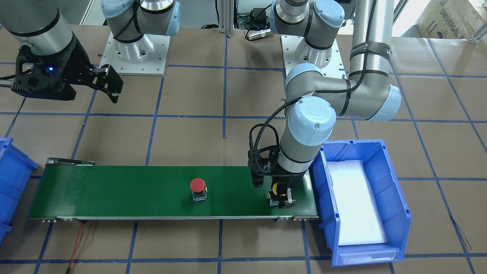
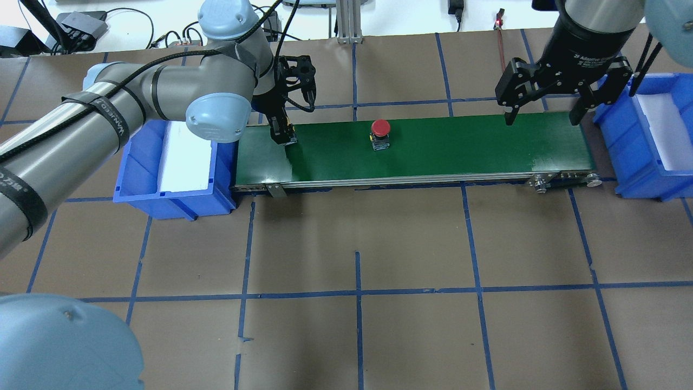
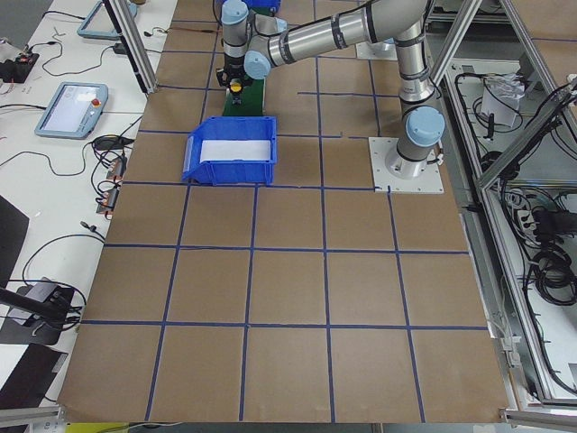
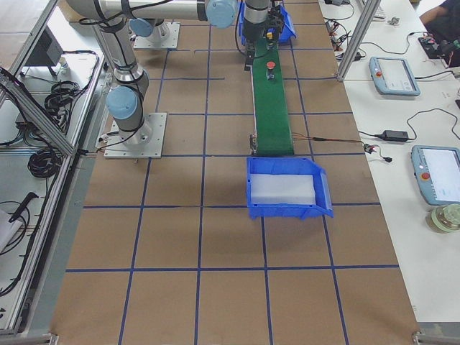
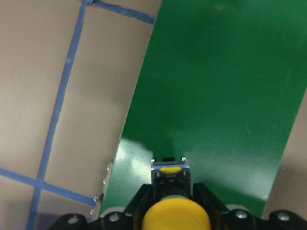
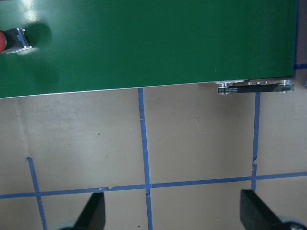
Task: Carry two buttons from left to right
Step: 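Carry the yellow button onto the conveyor while the right gripper moves over the belt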
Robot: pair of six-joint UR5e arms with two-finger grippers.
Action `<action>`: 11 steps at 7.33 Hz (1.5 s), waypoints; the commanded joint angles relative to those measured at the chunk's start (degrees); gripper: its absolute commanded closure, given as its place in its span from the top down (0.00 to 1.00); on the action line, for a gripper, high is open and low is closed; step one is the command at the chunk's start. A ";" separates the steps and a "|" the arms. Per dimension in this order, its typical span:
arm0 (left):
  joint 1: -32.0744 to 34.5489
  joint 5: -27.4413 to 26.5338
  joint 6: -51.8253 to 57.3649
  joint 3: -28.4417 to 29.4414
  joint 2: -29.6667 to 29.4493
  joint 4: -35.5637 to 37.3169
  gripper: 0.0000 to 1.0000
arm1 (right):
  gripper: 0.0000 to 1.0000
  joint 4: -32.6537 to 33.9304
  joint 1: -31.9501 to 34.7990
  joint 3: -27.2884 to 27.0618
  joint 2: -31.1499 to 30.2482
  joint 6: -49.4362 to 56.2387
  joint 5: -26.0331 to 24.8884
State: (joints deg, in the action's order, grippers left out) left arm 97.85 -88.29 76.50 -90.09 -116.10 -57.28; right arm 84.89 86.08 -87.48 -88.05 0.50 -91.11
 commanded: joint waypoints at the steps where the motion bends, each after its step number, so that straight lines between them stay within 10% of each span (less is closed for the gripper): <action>1: -0.03 -0.04 1.29 0.00 -0.44 0.16 0.28 | 1.00 -0.34 0.05 0.03 -0.01 0.03 0.06; 5: 0.50 -0.13 0.67 -0.17 1.13 -3.61 0.43 | 1.00 0.97 -0.39 -0.84 0.16 -0.24 0.84; 7: 0.68 -0.13 0.41 -0.26 0.44 -5.02 0.46 | 1.00 7.47 -0.65 -0.93 0.86 18.50 -0.02; 8: 0.50 0.13 0.32 0.00 -0.17 -4.34 0.62 | 1.00 7.48 -1.61 -0.94 1.47 27.71 0.76; 9: 0.85 -0.21 -0.81 0.09 -0.87 -4.15 0.98 | 1.00 7.40 -2.41 -0.76 3.74 29.19 0.76; 11: 0.85 0.13 -2.23 0.17 -0.53 -4.07 1.00 | 1.00 17.58 -2.15 -0.49 9.27 38.63 2.51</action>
State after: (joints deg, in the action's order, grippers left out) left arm 98.65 -88.32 74.96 -90.22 -116.81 -61.45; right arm 94.87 83.84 -87.78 -82.13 32.33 -89.78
